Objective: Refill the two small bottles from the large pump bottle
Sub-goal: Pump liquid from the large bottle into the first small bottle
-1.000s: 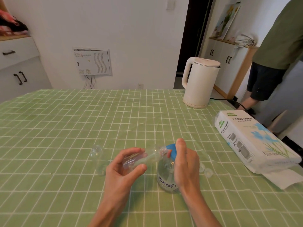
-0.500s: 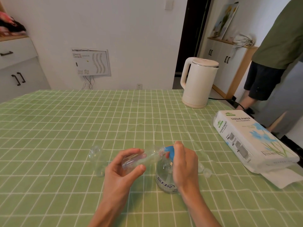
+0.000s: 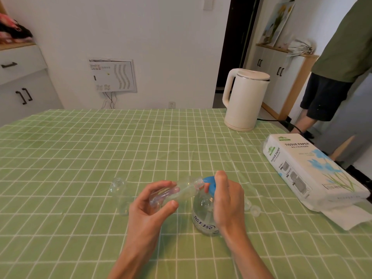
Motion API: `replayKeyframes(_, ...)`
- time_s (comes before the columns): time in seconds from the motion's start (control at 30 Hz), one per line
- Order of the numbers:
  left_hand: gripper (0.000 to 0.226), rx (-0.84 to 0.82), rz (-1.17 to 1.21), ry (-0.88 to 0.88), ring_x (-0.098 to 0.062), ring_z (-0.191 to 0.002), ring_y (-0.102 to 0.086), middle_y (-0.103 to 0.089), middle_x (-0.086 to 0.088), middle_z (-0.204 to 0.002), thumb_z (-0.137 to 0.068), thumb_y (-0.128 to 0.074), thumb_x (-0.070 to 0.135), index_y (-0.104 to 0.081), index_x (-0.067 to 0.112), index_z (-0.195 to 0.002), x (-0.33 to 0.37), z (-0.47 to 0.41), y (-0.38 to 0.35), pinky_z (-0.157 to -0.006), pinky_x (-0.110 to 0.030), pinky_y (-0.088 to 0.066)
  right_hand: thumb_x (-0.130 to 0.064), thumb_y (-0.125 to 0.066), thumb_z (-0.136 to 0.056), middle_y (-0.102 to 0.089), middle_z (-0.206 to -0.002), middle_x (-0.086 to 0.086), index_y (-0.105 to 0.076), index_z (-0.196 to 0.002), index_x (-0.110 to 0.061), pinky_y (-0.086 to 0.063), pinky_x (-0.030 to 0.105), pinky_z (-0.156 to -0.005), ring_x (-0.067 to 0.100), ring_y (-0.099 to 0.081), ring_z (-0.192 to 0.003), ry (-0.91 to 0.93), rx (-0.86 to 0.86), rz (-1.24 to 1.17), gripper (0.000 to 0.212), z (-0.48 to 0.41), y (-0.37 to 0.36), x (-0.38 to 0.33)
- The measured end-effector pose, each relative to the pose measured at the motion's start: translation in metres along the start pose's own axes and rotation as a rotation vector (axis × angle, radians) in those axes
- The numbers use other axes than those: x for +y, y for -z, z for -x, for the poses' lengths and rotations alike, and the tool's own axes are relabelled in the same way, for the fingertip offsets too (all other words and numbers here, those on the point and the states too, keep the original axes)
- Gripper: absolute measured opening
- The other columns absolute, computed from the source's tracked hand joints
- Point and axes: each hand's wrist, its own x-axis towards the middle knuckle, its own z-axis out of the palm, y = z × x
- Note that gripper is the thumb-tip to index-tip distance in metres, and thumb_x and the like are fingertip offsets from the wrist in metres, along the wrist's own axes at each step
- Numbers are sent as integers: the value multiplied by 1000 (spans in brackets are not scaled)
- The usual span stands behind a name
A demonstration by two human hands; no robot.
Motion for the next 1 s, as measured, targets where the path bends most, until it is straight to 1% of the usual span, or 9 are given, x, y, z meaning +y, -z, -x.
replayKeyframes(0.07, 61, -4, 1, 5, -33, -117, -74, -75, -10, -125, -60, -100, 38, -76, 20, -113, 0, 0, 0, -92, -34, -61, -57, -32, -85, -50, -41, -21, -46, -54, 1, -34, 33, -57, 4, -41, -42, 7, -4, 8, 67, 0, 0, 0)
replayKeyframes(0.17, 59, -6, 6, 1, -33, -117, -73, -75, -10, -126, -62, -100, 35, -76, 19, -114, 0, 0, 1, -92, -34, -61, -61, -31, -88, -52, -44, -22, -48, -49, -14, -36, 33, -58, 5, -41, -42, -9, 19, 6, 64, 0, 0, 2)
replayKeyframes(0.3, 48, 4, -15, -28, -31, -116, -74, -76, -10, -124, -67, -91, 19, -77, 20, -113, -3, 0, 2, -89, -30, -61, -74, -23, -91, -71, -56, -5, -70, -54, -37, -49, 41, -63, 12, -54, -49, -45, 26, 20, 70, -1, -1, 7)
replayKeyframes(0.43, 53, 7, -14, -15, -31, -116, -74, -76, -9, -124, -64, -96, 25, -77, 20, -113, -3, 0, 2, -89, -30, -61, -75, -22, -91, -69, -55, 3, -71, -54, -39, -46, 37, -61, 10, -50, -45, -44, 33, 30, 71, -1, -1, 6)
replayKeyframes(0.5, 59, 2, -8, -5, -30, -116, -74, -76, -9, -125, -62, -100, 36, -77, 20, -113, -1, 0, 1, -90, -30, -61, -71, -24, -91, -61, -47, -4, -66, -49, -39, -40, 35, -59, 6, -43, -43, -47, 30, 15, 68, -1, -1, 4)
replayKeyframes(0.67, 62, 1, 1, 15, -30, -115, -74, -75, -9, -125, -59, -101, 39, -77, 20, -113, 1, 1, -1, -89, -30, -61, -60, -32, -85, -51, -42, -23, -42, -49, -11, -34, 32, -58, 4, -42, -41, -19, 25, 4, 62, -2, -1, 1)
replayKeyframes(0.77, 62, 5, 5, 12, -31, -116, -74, -75, -10, -125, -59, -101, 39, -77, 20, -112, 2, 2, -1, -90, -30, -61, -64, -30, -87, -50, -42, -19, -56, -48, -16, -35, 33, -58, 5, -40, -41, -26, 25, -6, 67, 0, 0, 3)
replayKeyframes(0.87, 62, 6, 2, 9, -31, -116, -74, -75, -9, -125, -60, -101, 39, -77, 20, -113, 2, 2, -1, -89, -31, -61, -72, -24, -91, -54, -44, -14, -66, -48, -40, -38, 33, -59, 6, -41, -42, -40, 14, -4, 68, 0, 0, 5)
replayKeyframes(1.0, 61, 11, -4, 6, -31, -117, -73, -75, -9, -126, -60, -100, 40, -77, 20, -113, 1, 1, 0, -89, -31, -61, -75, -23, -90, -59, -46, -6, -71, -54, -34, -40, 34, -59, 6, -42, -42, -51, 17, 10, 73, 0, 0, 7)
